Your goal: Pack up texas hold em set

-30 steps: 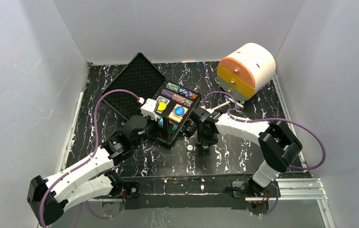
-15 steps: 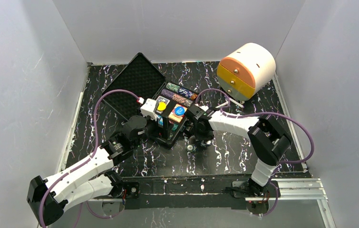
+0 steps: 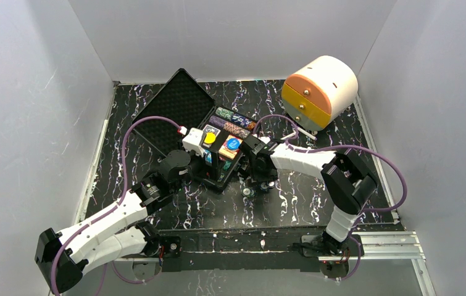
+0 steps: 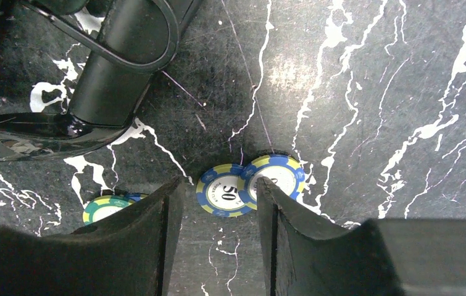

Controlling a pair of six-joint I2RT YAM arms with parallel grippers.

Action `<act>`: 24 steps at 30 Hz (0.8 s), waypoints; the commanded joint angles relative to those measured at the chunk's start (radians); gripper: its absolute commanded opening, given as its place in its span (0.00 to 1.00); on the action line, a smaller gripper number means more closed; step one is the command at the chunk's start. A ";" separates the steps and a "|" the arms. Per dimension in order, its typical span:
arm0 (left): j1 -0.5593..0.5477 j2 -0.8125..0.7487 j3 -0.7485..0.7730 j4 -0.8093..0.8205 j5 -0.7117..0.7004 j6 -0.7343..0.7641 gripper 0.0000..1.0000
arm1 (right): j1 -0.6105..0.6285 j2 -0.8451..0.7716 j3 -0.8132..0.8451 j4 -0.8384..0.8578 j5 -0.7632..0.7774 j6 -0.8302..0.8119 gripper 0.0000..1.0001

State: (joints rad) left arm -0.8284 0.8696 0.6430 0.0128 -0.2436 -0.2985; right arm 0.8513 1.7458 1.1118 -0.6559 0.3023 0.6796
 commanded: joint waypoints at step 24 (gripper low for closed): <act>-0.005 -0.015 -0.002 0.010 -0.013 0.002 0.86 | -0.111 -0.107 -0.091 0.101 -0.164 -0.168 0.95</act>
State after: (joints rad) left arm -0.8288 0.8696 0.6430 0.0143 -0.2436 -0.2989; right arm 0.7361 1.6268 1.0172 -0.5770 0.1726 0.5659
